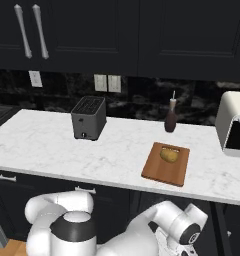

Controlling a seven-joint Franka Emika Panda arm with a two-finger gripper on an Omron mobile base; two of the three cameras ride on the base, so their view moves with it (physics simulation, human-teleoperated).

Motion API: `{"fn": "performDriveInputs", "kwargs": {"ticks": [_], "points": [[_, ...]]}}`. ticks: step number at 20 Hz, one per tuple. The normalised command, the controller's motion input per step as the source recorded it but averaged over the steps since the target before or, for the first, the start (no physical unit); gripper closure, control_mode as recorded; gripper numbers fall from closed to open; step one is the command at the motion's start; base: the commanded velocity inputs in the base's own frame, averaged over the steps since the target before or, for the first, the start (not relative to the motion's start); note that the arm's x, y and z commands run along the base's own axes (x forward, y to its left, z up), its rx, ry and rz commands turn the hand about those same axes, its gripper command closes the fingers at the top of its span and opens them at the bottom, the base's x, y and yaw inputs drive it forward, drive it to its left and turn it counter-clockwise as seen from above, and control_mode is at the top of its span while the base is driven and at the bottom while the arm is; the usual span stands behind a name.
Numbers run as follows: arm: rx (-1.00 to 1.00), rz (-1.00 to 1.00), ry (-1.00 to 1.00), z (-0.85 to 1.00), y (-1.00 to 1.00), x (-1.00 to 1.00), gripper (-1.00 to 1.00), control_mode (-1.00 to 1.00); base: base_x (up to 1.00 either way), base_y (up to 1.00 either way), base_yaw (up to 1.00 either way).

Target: Place the appropriate cutting tool for cutting the potato skin on the cutting board.

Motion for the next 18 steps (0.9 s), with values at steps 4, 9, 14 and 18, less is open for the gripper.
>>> {"fn": "performDriveInputs", "kwargs": {"ticks": [4, 9, 14, 18], "points": [[0.0, -0.07, -0.01, 1.0, -0.34, 0.76, -1.0, -1.0, 0.0, 0.0, 0.0], [-0.03, -0.02, 0.01, 0.34, -0.47, 0.85, -1.0, -1.0, 0.0, 0.0, 0.0], [-0.08, 0.0, 0.0, -0.78, -0.03, 0.48, -1.0, -1.0, 0.0, 0.0, 0.0], [0.0, 0.0, -0.03, -0.89, 0.03, 0.07, -1.0, -1.0, 0.0, 0.0, 0.0]]}}
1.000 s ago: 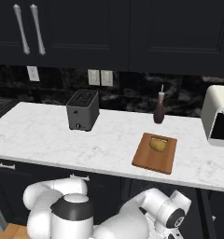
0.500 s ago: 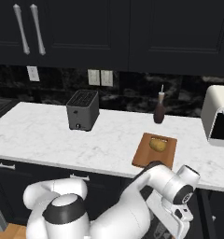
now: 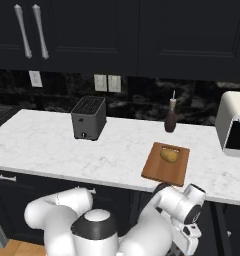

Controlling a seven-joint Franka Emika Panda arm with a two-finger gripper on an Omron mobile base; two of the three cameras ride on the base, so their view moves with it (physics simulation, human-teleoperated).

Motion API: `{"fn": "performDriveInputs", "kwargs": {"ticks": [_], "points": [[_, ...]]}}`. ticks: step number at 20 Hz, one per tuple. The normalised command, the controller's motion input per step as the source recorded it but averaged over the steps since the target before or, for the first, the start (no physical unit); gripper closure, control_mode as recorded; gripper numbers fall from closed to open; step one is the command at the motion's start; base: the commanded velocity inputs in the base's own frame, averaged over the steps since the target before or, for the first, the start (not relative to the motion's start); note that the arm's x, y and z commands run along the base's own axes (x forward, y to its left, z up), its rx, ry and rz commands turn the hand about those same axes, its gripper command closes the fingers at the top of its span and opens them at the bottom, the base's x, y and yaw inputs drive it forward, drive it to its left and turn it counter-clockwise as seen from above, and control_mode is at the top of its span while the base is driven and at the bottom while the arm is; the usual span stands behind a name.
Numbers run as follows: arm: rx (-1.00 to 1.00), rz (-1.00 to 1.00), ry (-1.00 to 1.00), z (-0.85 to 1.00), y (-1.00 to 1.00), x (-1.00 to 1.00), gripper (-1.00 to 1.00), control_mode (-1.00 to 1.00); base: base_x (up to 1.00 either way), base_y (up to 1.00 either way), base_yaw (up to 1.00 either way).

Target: Place the appropriate cutting tool for cutting the potato skin on the cutting board.

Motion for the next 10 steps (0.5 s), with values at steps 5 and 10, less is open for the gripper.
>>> {"fn": "performDriveInputs", "kwargs": {"ticks": [5, 10], "points": [[0.0, 0.0, -0.13, -0.46, -0.05, 0.0, -1.0, -1.0, 0.0, 0.0, 0.0], [-0.02, 0.0, -0.14, -0.49, 0.0, 0.03, -1.0, -1.0, 0.0, 0.0, 0.0]]}}
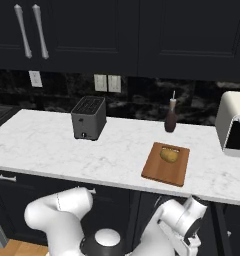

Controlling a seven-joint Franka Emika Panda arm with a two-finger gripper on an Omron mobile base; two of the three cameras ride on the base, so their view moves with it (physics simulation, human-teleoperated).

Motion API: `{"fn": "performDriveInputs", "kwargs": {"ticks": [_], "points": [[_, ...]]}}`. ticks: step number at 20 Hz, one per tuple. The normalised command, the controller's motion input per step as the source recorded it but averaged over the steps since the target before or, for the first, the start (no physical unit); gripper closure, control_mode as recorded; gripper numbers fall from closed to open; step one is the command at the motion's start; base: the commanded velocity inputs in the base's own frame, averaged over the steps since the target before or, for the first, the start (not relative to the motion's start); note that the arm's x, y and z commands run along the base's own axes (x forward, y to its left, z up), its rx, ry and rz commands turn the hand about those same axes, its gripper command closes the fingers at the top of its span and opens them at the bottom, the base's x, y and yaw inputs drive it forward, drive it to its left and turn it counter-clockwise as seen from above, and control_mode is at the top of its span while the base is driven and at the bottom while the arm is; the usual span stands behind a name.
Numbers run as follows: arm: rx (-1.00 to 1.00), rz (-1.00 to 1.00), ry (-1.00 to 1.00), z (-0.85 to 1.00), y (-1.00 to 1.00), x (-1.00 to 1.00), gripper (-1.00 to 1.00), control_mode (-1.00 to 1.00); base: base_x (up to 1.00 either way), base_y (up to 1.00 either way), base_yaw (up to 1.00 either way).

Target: Place the appropriate cutting tool for cutting the potato skin on the cutting board.

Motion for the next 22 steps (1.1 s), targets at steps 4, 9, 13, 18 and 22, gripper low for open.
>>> {"fn": "performDriveInputs", "kwargs": {"ticks": [4, 9, 13, 18, 22], "points": [[-0.12, -0.03, -0.19, -0.37, 0.0, 0.0, -1.0, -1.0, 0.0, 0.0, 0.0], [-0.25, -0.02, -0.2, -0.35, 0.0, 0.0, -1.0, -1.0, 0.0, 0.0, 0.0], [-0.24, 0.0, -0.09, -0.53, 0.0, -0.14, -1.0, -1.0, 0.0, 0.0, 0.0], [-0.14, 0.0, 0.0, -0.56, 0.0, -0.63, 1.0, -1.0, 0.0, 0.0, 0.0], [0.0, 0.0, 0.0, -0.05, 0.0, -0.89, 1.0, -1.0, 0.0, 0.0, 0.0]]}}
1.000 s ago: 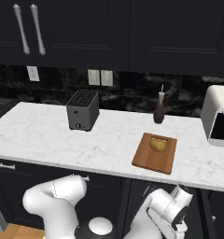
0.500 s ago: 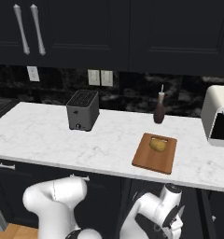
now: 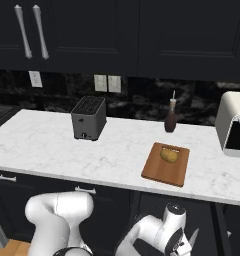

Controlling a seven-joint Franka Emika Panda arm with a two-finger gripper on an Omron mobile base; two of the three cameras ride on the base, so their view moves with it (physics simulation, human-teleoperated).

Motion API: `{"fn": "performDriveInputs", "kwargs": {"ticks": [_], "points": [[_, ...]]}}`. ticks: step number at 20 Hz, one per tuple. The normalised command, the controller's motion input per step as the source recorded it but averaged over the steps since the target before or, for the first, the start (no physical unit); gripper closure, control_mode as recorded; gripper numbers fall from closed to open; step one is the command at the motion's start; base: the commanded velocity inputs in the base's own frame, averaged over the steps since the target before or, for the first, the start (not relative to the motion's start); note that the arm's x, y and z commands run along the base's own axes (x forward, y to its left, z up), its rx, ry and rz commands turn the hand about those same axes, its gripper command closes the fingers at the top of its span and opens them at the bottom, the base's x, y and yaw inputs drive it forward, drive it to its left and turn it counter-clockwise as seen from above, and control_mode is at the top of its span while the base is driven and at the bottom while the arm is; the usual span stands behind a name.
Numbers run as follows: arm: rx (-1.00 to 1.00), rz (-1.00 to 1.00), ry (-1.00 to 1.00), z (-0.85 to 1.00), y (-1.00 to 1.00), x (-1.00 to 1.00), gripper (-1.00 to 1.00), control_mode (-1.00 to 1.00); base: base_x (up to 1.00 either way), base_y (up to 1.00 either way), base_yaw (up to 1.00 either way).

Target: Place the appropriate cutting tool for cutting the potato skin on the cutting board.

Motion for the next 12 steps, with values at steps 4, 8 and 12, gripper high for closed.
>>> {"fn": "performDriveInputs", "kwargs": {"ticks": [4, 8, 12], "points": [[0.0, 0.0, 0.0, 0.32, 0.02, -0.64, 1.0, -1.0, 0.0, 0.0, 0.0], [0.0, 0.0, 0.0, 0.98, 0.02, -0.28, 1.0, -1.0, 0.0, 0.0, 0.0], [-0.02, 0.0, 0.0, 1.0, 0.04, -0.03, 1.0, -1.0, 0.0, 0.0, 0.0]]}}
